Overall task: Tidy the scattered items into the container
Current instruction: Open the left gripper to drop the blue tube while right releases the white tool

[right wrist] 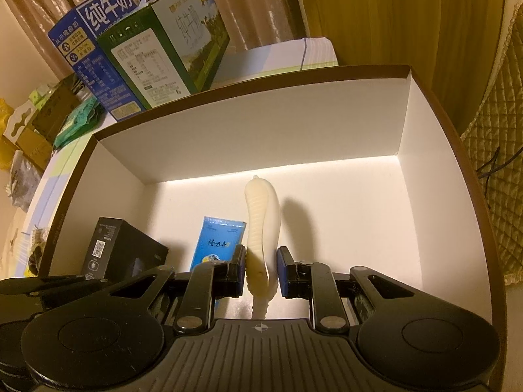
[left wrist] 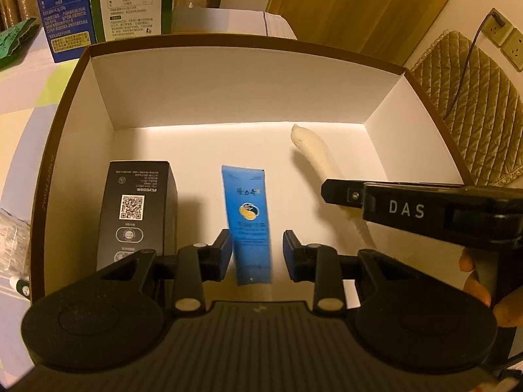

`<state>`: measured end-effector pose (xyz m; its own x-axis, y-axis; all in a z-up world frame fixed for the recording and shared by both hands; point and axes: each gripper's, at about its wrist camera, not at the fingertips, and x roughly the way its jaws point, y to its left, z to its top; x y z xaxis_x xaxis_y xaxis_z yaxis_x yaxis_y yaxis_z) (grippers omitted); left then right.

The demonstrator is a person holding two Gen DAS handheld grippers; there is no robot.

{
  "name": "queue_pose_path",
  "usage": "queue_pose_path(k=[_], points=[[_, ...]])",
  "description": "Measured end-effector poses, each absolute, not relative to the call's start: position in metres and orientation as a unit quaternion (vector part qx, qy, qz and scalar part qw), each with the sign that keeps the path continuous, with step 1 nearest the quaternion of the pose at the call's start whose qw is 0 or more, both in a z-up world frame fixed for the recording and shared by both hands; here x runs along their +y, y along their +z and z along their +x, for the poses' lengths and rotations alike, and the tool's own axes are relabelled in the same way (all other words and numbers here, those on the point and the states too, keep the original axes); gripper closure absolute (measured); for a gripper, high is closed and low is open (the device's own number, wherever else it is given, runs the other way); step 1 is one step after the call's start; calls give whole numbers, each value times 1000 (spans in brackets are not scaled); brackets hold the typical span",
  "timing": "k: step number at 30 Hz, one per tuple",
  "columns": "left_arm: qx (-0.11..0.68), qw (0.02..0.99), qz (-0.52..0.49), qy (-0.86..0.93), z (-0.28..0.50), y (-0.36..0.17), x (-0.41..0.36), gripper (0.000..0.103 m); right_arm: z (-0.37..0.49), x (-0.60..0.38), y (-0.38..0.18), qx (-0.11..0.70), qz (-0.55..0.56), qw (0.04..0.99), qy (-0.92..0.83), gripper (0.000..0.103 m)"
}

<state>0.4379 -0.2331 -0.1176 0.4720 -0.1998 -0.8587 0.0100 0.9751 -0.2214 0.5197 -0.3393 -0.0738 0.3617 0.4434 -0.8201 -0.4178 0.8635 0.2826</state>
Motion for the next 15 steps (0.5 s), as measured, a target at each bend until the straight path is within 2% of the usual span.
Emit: queue_pose_path(k=[6, 8, 9, 10, 11, 12, 15], points=[[514, 851, -91, -63, 436, -118, -230, 75, 520, -338, -75, 503, 15, 824, 261, 86], [513, 852, -87, -63, 436, -116, -230, 75, 520, -340, -74, 504, 16, 823, 263, 81], [512, 852, -84, -64, 436, -115, -230, 75, 519, -341, -72, 500, 12, 825, 263, 64], [511, 853, -82, -65, 435, -114, -230, 74, 517, -342, -69, 494, 8, 828, 264, 39], [510, 854, -80, -66, 435, -113, -230, 73, 515, -344, -66, 486, 2, 833, 266, 31], [510, 854, -78, -68, 435, -113, -229, 70, 513, -345, -63, 480, -5, 835, 270, 28], [509, 855, -70, -74, 432, -110, -229, 67, 508, -350, -56, 476, -30, 833, 279, 24]])
